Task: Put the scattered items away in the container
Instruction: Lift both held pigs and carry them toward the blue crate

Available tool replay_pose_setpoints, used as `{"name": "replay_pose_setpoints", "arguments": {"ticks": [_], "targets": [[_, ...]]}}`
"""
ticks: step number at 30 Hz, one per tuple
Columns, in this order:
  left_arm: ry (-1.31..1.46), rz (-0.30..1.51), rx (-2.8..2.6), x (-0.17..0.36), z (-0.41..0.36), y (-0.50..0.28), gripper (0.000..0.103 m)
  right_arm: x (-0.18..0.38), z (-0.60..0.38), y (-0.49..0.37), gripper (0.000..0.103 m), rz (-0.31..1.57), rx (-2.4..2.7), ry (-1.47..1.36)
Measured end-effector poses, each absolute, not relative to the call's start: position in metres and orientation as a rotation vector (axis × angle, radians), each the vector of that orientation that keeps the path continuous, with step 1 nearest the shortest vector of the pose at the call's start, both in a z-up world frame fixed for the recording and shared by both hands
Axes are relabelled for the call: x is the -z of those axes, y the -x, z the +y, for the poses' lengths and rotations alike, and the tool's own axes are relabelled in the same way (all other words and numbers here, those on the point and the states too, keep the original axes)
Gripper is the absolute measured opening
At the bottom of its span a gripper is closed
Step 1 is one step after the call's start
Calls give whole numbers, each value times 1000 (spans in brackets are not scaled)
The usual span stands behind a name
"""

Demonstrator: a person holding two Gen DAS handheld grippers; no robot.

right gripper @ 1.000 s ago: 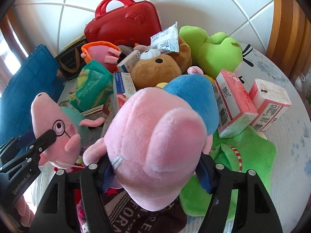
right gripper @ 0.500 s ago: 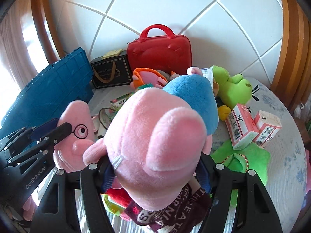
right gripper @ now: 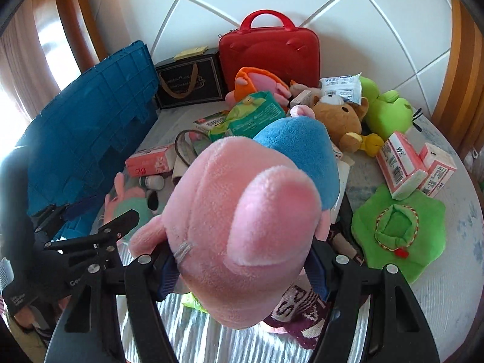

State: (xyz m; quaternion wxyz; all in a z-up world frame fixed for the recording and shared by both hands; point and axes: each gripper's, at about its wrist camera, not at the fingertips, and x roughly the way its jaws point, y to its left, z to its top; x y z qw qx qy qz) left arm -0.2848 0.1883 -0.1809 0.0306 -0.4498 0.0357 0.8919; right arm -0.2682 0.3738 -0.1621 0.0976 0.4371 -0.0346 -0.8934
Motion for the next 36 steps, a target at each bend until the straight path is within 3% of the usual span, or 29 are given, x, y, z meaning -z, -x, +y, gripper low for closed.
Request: {"name": "replay_pose_setpoints", "arguments": {"ticks": [13, 20, 28, 31, 36], "targets": [[1755, -210, -2859, 242, 99, 274, 75, 182, 320, 313, 68, 24, 2457, -1249], [1835, -501, -2850, 248, 83, 294, 77, 185, 303, 332, 68, 79, 2394, -1222], [1984, -898, -2878, 270, 87, 330, 78, 206, 283, 374, 68, 274, 2269, -1205], [1988, -1014, -2894, 282, 90, 342, 87, 214, 275, 391, 68, 330, 2219, -1189], [2068, -1007, -2959, 297, 98, 361, 100, 222, 257, 412, 68, 381, 2166, -1151]]}}
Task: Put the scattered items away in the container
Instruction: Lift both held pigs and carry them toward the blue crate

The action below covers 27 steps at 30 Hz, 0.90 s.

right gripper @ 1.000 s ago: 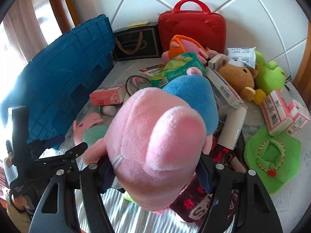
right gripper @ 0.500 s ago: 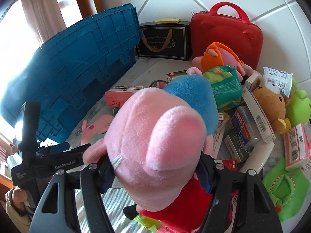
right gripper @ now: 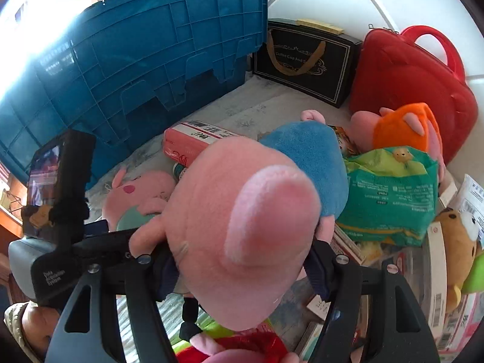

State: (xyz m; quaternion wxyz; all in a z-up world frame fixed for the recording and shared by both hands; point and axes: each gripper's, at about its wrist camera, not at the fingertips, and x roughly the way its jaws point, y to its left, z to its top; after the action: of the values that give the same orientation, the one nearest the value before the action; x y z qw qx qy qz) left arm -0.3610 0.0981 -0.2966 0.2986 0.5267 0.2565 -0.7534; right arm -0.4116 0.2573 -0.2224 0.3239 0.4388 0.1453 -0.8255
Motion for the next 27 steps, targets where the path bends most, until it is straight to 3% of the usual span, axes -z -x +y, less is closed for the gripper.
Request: {"name": "replay_pose_setpoints", "arguments": {"ticks": [3, 10, 13, 18, 22, 27], "targets": [[-1392, 614, 1983, 303, 104, 368, 97, 230, 251, 420, 68, 385, 2128, -1147], [-1372, 593, 2084, 294, 112, 342, 77, 237, 251, 411, 68, 397, 2115, -1127], [-1383, 603, 2140, 286, 113, 325, 54, 236, 253, 402, 68, 384, 2103, -1126], [-1386, 543, 2162, 277, 116, 299, 55, 244, 248, 377, 68, 380, 2013, -1138], [-1376, 521, 2126, 280, 113, 301, 83, 254, 250, 377, 68, 381, 2002, -1170], [-1399, 614, 2105, 292, 106, 329, 92, 245, 256, 383, 68, 393, 2020, -1139]]}}
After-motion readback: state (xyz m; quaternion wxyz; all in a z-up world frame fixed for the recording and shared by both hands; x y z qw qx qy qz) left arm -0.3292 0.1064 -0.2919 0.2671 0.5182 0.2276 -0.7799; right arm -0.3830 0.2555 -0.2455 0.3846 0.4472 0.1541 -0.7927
